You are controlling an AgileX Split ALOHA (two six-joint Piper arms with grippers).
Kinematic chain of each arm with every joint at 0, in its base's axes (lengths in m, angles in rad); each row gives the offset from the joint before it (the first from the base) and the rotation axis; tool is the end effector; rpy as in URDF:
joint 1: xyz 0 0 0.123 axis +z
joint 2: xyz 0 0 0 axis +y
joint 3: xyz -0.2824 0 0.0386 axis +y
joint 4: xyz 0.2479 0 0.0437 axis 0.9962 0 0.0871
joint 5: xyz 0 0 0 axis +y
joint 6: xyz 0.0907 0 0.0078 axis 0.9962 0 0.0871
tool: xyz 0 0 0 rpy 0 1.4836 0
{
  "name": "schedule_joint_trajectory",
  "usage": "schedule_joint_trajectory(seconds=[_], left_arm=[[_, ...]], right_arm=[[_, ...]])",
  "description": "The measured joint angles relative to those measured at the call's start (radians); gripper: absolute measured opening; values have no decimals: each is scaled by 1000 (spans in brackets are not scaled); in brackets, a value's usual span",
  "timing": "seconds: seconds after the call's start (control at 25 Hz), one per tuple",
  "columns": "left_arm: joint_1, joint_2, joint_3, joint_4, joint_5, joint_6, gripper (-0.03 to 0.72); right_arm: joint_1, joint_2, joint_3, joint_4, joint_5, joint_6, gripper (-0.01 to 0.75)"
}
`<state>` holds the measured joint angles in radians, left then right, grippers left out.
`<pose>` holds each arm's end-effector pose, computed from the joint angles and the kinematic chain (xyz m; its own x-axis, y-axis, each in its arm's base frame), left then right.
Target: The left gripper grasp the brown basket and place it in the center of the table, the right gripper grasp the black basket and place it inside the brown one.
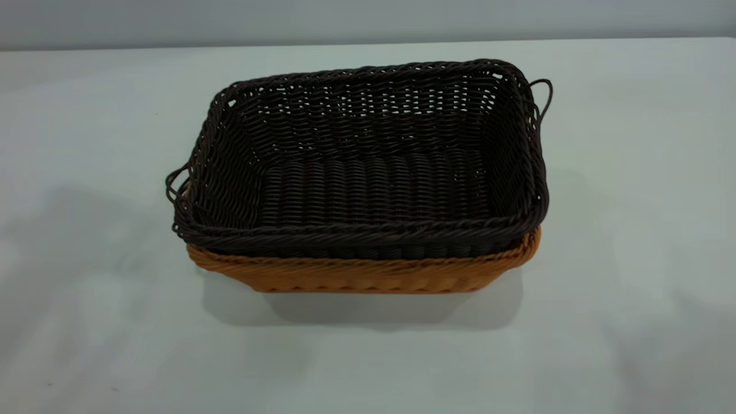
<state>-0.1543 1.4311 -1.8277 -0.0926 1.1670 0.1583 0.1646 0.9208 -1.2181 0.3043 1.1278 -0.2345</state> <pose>0.2765 -0.0508 0.4868 -0.5914 0.2145 -0.7773 0.2924 0.9554 0.0412 0.1435 0.0488 0.4274 -0.6148 -0.2002 -0.7629 -0.4216 0.9009 0.1033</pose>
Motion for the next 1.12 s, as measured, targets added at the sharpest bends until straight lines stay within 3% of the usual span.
schedule_joint_trajectory(seconds=[0.24,0.68,1.12], left_arm=[[0,-166,102,-1,0,-65,572],[0,-629,730,0,0,-69,572],[0,-1001,1033,1,0,-69,572]], right_arm=[[0,-352,252,33,17,-21,584],[0,-725,609,38,28,-92,584],[0,-849,735,-55,-1,-74,584]])
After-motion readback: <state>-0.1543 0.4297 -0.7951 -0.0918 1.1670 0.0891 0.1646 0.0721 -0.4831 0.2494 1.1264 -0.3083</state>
